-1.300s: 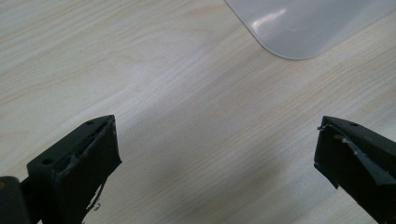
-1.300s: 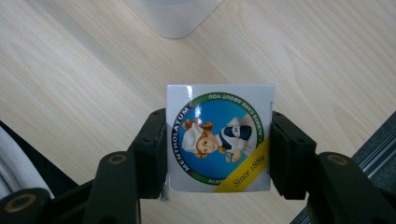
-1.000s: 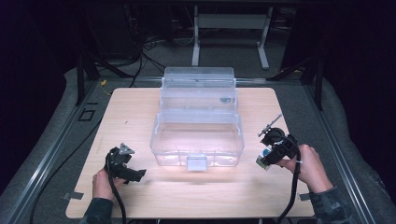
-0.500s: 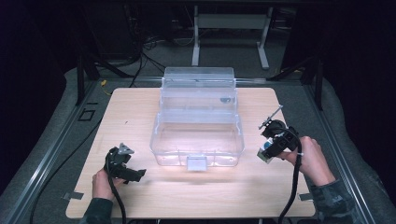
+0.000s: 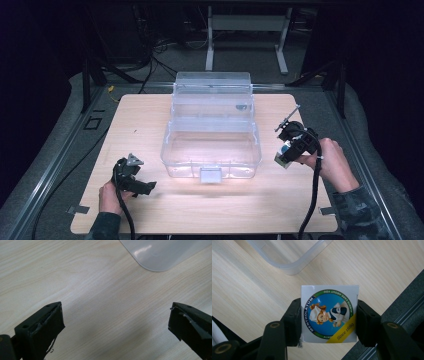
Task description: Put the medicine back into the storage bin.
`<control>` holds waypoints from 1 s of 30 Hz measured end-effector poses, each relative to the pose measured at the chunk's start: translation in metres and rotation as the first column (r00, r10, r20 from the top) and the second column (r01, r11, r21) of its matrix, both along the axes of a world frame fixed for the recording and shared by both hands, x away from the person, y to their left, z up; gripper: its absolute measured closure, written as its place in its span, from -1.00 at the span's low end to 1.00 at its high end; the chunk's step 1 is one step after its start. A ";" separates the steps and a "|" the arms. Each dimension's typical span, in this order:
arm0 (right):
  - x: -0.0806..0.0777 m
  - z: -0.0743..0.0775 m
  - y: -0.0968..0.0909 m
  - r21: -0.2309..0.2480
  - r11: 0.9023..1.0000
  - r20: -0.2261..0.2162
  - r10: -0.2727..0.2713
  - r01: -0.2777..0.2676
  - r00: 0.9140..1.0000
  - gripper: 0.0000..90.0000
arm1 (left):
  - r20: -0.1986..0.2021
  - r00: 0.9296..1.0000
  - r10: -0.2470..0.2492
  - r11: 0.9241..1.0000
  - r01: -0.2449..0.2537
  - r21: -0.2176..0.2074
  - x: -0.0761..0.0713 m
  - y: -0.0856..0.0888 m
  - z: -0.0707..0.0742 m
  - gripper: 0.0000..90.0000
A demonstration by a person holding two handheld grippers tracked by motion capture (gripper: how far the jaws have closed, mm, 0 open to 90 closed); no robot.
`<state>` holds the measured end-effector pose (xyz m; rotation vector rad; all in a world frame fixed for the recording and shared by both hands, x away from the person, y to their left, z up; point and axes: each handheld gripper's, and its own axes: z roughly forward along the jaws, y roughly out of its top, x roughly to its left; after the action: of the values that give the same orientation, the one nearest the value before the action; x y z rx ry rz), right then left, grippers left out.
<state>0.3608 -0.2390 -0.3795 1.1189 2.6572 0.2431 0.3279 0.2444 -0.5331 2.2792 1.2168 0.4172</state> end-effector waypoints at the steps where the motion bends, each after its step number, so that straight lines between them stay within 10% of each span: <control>1: 0.000 0.000 0.001 0.008 1.000 0.006 0.002 -0.002 1.000 0.03 | -0.001 1.000 -0.001 1.000 0.001 0.002 0.000 0.000 0.000 -1.00; 30: 0.022 0.014 0.017 -0.017 0.999 0.012 0.029 -0.029 1.000 0.03 | -0.004 1.000 -0.007 1.000 0.008 0.009 0.000 -0.001 0.000 -1.00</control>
<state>0.3830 -0.2220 -0.3651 1.0714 2.6612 0.2321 0.3283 0.2436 -0.5335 2.2930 1.2105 0.4163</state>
